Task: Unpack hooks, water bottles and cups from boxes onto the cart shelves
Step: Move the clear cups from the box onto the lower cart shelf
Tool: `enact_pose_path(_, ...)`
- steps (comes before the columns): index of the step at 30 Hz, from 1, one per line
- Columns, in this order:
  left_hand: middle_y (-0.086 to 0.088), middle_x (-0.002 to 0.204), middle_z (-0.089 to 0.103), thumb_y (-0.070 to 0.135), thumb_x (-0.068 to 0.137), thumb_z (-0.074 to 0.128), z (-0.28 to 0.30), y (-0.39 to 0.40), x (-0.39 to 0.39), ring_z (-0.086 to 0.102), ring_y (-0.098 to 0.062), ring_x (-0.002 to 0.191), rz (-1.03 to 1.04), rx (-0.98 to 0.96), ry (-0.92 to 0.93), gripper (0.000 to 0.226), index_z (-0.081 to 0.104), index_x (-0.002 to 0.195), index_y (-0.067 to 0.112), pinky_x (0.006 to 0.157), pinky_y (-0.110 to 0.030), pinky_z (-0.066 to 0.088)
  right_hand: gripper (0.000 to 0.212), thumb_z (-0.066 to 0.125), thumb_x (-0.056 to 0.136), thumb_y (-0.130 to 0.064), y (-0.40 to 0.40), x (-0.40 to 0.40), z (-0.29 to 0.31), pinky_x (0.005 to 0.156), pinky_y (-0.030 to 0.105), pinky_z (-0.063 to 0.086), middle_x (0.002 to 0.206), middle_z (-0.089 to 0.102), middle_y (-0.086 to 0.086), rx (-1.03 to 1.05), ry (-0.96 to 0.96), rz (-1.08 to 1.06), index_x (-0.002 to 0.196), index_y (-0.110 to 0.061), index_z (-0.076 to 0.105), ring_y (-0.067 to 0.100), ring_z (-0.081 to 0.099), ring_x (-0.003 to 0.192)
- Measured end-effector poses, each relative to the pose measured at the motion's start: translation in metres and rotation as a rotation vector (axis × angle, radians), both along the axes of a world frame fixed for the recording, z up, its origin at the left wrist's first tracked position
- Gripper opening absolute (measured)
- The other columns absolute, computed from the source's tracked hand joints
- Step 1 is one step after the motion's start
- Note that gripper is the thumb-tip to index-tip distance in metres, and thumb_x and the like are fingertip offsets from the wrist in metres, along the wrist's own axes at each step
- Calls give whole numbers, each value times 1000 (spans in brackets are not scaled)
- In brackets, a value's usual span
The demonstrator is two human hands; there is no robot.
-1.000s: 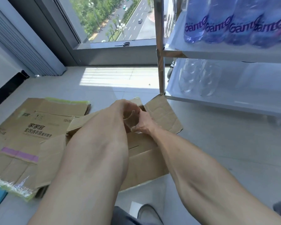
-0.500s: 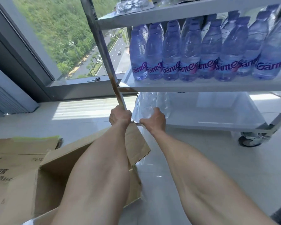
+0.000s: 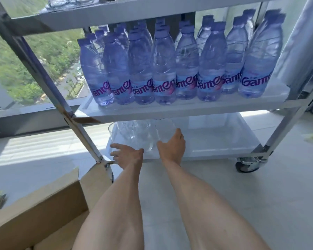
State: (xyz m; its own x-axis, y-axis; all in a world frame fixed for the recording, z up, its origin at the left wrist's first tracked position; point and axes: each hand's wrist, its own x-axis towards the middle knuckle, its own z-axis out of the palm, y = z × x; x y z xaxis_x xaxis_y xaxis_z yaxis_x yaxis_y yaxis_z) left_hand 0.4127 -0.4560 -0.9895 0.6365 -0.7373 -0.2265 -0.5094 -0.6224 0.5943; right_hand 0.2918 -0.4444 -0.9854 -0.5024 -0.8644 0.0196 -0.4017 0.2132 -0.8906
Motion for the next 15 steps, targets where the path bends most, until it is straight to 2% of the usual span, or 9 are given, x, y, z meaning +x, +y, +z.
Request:
enact_pose_path(5, -33, 157, 7, 47, 66, 88, -21, -16, 5, 16, -44, 147, -21, -37, 28, 141, -17, 154, 11, 114, -53, 31, 73, 70, 72, -13, -17, 8, -10, 99, 36, 43, 131, 53, 11, -6, -148, -40, 138, -7, 40, 32, 50, 121)
enact_pose_path(8, -33, 157, 7, 52, 62, 89, -30, -20, 5, 15, -43, 148, -39, -68, 16, 146, -19, 153, 15, 114, -53, 30, 75, 70, 71, -11, -16, 17, -22, 100, 34, 42, 135, 52, 10, -12, -204, -76, 140, -8, 40, 30, 49, 124)
enact_pose_path(11, -30, 157, 15, 54, 59, 89, -41, -25, 4, 26, -44, 144, -24, -141, 17, 147, -18, 154, 18, 110, -54, 35, 81, 70, 73, -12, -23, 18, -31, 108, 35, 37, 144, 46, 9, -26, -207, -24, 146, -9, 35, 27, 42, 133)
enact_pose_path(15, -28, 155, 25, 51, 61, 90, -57, -25, 6, 45, -48, 130, -34, -262, 24, 144, -16, 154, 23, 103, -53, 41, 82, 73, 73, -18, -32, 10, -38, 107, 35, 39, 141, 49, 9, -33, -183, 16, 146, -12, 36, 27, 46, 129)
